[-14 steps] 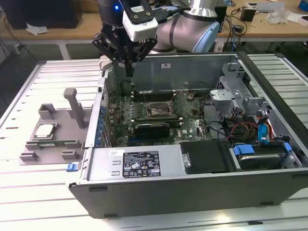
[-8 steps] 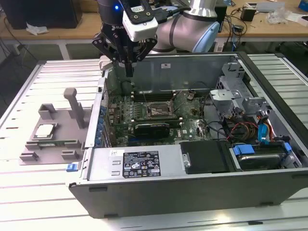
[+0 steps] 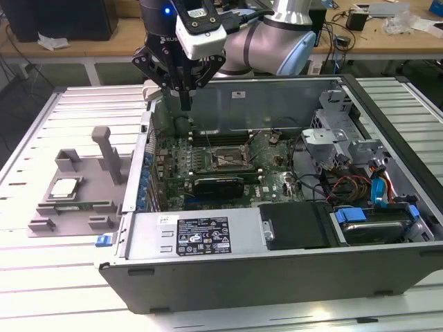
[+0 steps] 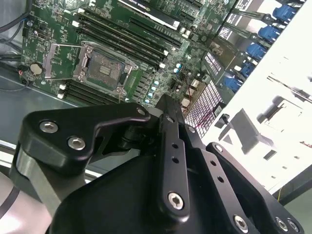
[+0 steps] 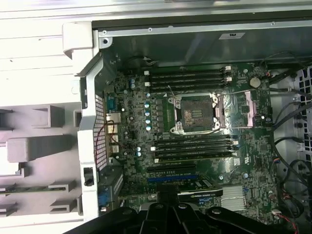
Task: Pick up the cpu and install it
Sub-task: 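Reach for the cpu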
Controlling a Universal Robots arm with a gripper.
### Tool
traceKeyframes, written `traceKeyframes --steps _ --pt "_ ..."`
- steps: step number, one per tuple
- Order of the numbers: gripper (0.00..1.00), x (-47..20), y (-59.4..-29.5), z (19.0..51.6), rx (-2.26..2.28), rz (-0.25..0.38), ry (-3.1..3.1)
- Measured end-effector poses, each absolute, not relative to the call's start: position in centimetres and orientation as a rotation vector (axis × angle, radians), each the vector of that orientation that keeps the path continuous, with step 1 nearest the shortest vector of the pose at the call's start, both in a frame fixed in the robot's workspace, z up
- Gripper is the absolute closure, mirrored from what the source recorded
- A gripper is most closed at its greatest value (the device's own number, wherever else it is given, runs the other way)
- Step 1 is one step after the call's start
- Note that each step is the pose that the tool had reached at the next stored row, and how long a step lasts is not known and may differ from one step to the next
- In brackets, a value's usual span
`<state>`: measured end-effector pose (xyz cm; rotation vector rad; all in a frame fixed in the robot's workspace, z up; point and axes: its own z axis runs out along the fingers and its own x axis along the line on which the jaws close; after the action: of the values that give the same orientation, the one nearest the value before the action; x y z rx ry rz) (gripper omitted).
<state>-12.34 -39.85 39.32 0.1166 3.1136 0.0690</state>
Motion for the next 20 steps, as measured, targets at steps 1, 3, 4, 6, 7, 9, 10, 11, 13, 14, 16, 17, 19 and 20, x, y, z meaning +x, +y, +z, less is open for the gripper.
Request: traceKeyframes --steps 1,3,4,6,7,9,10,11,13,14,16,17,19,20 --pt "0.89 -12.5 -39.8 39.3 0.117 0.069 3.114" --pt "0.89 -13.2 -39.8 39.3 0.117 0.069 3.114" --pt "0.89 -13.3 -39.7 39.3 0.117 0.069 3.114" --pt "0.89 -13.6 -39.7 39.3 0.116 0.069 3.114" --pt "0.89 -13.7 -39.7 39.3 0.117 0.069 3.114" --pt "0.89 -14.1 -39.6 39.3 0.117 0.069 3.114" --pt "0.89 -14.2 -39.6 39.3 0.117 0.069 3.114" --pt "0.89 -14.4 -39.6 39.3 0.117 0.069 3.114" --pt "0.89 -14.8 -39.6 39.3 0.116 0.069 3.114" --pt "0.89 -15.0 -39.5 39.3 0.116 0.069 3.114" --pt "0.89 -15.6 -39.5 39.3 0.117 0.069 3.113" --pt "0.89 -15.8 -39.4 39.3 0.117 0.069 3.113" --pt "0.89 -16.3 -39.4 39.3 0.116 0.069 3.113" --pt "0.89 -16.7 -39.3 39.3 0.116 0.069 3.113"
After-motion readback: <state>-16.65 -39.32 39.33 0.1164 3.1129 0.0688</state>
